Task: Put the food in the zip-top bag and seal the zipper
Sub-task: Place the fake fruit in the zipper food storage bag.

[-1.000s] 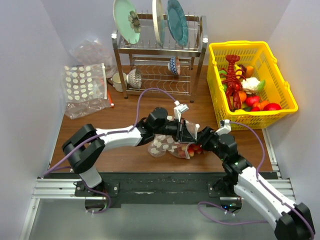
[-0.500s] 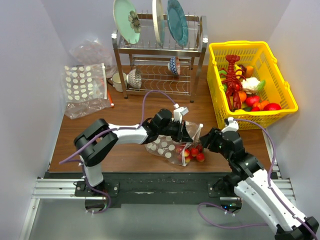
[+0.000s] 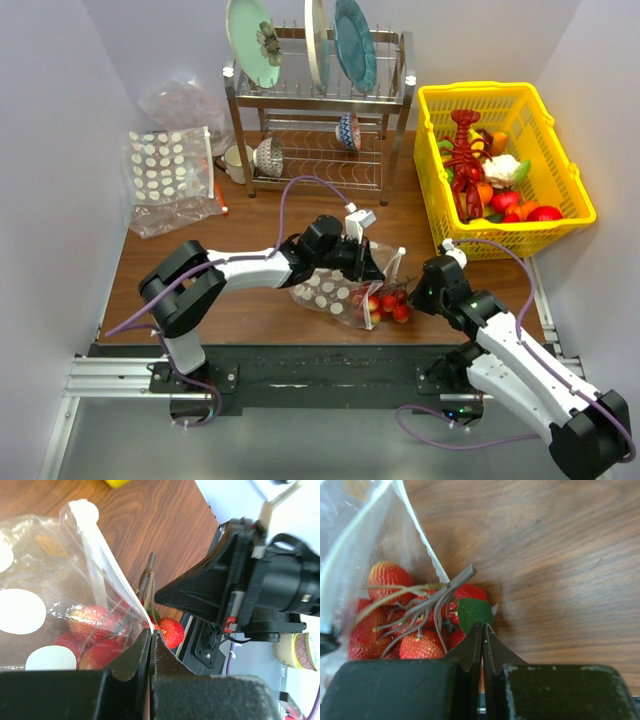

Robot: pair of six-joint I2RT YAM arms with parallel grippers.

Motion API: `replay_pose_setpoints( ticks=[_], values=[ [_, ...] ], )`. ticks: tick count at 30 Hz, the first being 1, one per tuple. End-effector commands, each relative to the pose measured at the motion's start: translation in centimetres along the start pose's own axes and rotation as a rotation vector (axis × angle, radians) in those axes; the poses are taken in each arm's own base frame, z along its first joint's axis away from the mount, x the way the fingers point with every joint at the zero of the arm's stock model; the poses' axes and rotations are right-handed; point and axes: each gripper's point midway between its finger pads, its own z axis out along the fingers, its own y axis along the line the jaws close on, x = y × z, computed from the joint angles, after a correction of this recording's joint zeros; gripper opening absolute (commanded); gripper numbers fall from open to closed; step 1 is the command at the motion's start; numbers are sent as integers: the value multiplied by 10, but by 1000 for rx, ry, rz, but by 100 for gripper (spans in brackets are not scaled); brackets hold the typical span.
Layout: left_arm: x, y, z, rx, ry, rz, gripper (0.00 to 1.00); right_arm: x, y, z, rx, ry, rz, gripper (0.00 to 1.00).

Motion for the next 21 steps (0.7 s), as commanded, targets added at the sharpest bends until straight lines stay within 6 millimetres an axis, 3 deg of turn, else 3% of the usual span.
replay_pose_setpoints(
  ticks=[1,5,12,21],
  values=[
    [-23,-18,-9,20,-73,82,0,10,-4,0,20,36,33,0],
    [-20,-20,-8,27,-68,85,0,13,-6,4,31,46,41,0],
    [-11,-23,-3,32,-50,91,0,48,-11,15,28,182,66,0],
    [-12,-25,-2,30,-54,96,0,49,-2,12,-42,165,92,0]
  ],
)
